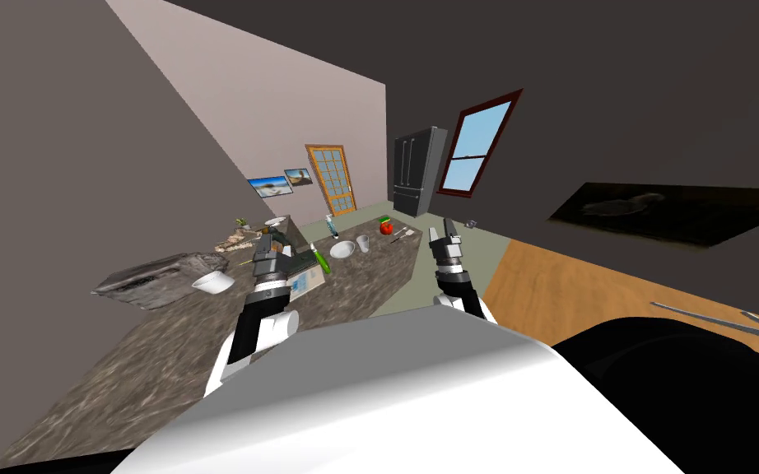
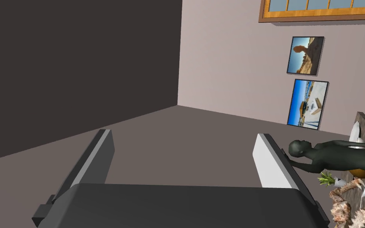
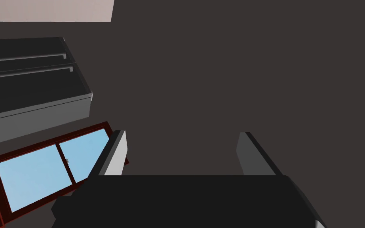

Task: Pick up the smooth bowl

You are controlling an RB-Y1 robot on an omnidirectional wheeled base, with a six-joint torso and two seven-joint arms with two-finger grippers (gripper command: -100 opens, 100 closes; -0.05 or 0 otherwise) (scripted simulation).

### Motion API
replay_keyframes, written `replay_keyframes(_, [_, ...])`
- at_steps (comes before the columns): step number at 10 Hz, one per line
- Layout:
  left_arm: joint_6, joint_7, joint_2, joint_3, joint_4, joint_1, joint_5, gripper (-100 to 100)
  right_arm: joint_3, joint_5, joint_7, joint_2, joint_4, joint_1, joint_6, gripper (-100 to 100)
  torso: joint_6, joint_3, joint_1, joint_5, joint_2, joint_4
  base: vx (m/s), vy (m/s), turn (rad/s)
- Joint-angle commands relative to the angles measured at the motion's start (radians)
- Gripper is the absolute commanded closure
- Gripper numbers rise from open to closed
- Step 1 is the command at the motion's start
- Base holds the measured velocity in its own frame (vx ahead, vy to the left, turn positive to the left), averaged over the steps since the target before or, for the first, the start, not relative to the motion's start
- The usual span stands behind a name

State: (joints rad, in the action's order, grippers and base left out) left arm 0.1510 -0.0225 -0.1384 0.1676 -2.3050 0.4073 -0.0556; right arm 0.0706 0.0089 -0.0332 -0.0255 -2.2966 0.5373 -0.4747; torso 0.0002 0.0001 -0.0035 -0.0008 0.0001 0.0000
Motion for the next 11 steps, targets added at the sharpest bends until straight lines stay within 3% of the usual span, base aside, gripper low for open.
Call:
replay_keyframes(1, [-0.050, 0.005, -0.004, 0.028, -0.002, -0.012, -0.015, -100, 0.000, 0.000, 0.000, 0.000, 0.000, 0.000, 0.000, 0, 0.000, 0.000, 0.000, 0.000, 0.000, 0.000, -0.010, -0.096, -0.239])
replay_keyframes(2, [-0.075, 0.005, -0.004, 0.028, -0.002, -0.012, -0.015, -100, 0.000, 0.000, 0.000, 0.000, 0.000, 0.000, 0.000, 0, 0.000, 0.000, -0.002, -0.001, 0.001, 0.000, -0.001, -0.067, -0.041])
replay_keyframes(11, [-0.316, 0.016, -0.007, 0.124, 0.001, -0.071, -0.064, -100, 0.000, 0.000, 0.000, 0.000, 0.000, 0.000, 0.000, 0, 0.000, 0.000, 0.001, 0.000, 0.000, 0.000, 0.005, -0.055, -0.105])
